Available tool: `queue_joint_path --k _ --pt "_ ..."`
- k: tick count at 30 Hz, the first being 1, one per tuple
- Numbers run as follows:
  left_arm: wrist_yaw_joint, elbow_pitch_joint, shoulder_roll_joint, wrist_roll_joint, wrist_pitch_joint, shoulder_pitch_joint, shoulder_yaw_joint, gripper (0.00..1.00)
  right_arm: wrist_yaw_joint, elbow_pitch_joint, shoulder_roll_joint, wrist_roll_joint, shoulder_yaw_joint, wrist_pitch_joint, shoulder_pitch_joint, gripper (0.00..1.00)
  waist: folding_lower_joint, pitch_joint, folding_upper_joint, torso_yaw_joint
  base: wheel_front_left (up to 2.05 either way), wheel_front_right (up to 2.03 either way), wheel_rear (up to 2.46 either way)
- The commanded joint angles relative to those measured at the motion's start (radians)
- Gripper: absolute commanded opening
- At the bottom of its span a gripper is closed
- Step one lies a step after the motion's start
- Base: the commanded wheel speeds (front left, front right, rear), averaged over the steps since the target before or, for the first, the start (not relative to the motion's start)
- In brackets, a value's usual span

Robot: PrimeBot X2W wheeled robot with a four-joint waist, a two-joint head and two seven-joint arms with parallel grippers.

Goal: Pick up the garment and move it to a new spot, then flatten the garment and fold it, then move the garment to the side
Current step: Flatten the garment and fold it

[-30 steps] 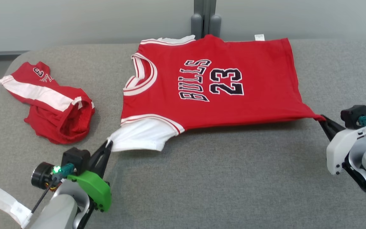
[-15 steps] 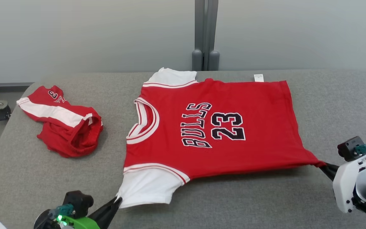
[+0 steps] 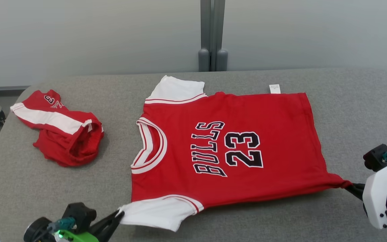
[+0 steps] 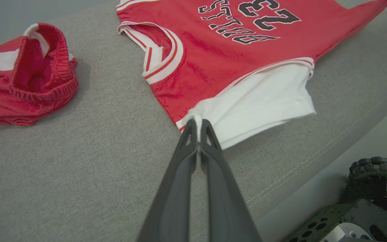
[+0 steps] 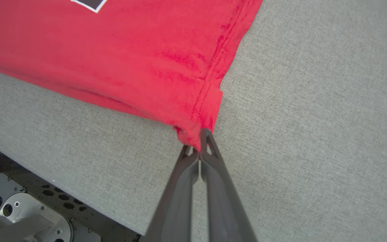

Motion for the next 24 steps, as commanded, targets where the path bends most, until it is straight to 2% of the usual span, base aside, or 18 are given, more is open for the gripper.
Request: queue_joint_path --k 1,6,12,24 --pt "0.006 0.000 -0.002 0.013 0.005 -0.040 0.003 0.00 -0.002 -0.005 -0.005 -0.005 0.003 0.009 -0.024 0.00 0.0000 0.028 0.0000 -0.003 0.00 0.00 0.00" --pt "0.003 0.034 -0.041 0.057 0.017 -0.158 0.001 0.00 -0.002 -0.011 -0.008 -0.030 0.008 0.047 -0.121 0.00 0.0000 0.109 0.0000 -0.003 0.00 0.00 0.00" --pt "-0.011 0.143 -0.096 0.104 0.007 -0.321 0.002 0.00 -0.002 0.014 0.017 -0.049 0.012 0.085 -0.230 0.00 0.0000 0.190 0.0000 -0.011 0.00 0.00 0.00" --pt "-0.050 0.400 -0.176 0.161 -0.023 -0.558 -0.070 0.00 -0.002 0.089 0.081 -0.071 0.020 0.113 -0.314 0.00 0.0000 0.264 0.0000 -0.029 0.00 0.00 0.00"
